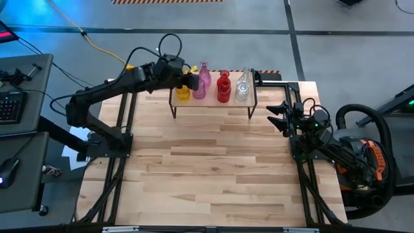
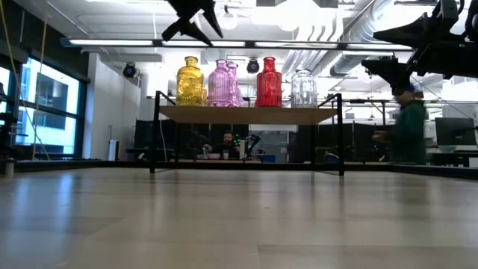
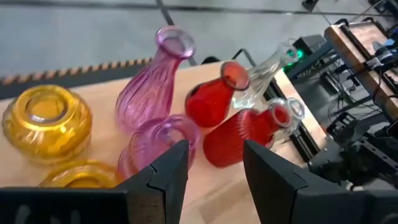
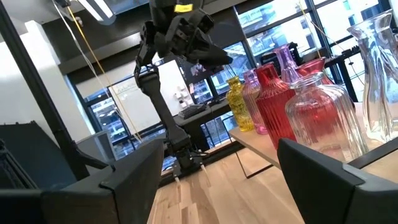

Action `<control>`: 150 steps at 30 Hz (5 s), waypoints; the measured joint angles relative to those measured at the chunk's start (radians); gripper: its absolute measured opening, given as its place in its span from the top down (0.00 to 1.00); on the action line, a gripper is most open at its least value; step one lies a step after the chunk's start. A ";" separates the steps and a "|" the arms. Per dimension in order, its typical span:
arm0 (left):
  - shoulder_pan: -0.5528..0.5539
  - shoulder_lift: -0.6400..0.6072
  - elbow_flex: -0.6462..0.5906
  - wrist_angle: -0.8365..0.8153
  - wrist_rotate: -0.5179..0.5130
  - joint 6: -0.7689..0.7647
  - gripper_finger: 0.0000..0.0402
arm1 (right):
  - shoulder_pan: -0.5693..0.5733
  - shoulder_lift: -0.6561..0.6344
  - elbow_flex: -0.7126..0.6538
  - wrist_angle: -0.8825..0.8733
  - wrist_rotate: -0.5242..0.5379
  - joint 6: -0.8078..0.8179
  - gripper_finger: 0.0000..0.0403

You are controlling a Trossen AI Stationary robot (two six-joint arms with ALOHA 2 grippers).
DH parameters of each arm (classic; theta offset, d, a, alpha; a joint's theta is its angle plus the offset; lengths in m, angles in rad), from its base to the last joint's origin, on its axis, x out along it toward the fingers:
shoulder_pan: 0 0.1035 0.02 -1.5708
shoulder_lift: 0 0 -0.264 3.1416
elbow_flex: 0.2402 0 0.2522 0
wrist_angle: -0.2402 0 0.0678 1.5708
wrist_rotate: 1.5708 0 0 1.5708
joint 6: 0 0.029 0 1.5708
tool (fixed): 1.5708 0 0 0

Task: Sort vases onto shelf
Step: Adjust the pink vase, then return to Home Position

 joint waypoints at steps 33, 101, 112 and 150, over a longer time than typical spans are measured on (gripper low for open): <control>-0.002 0.064 0.068 -0.037 -0.011 0.034 0.65 | 0.000 0.002 0.000 0.000 0.000 -0.007 0.25; 0.060 0.164 0.080 -0.081 -0.043 0.148 1.00 | 0.000 0.003 0.000 0.000 -0.004 0.045 0.25; 0.056 0.164 0.080 -0.073 -0.012 0.153 1.00 | 0.000 0.003 0.000 0.000 -0.004 0.043 0.25; -0.362 -0.428 -0.417 0.092 -0.512 0.347 1.00 | -0.003 0.002 0.000 -0.103 -0.010 -0.034 0.25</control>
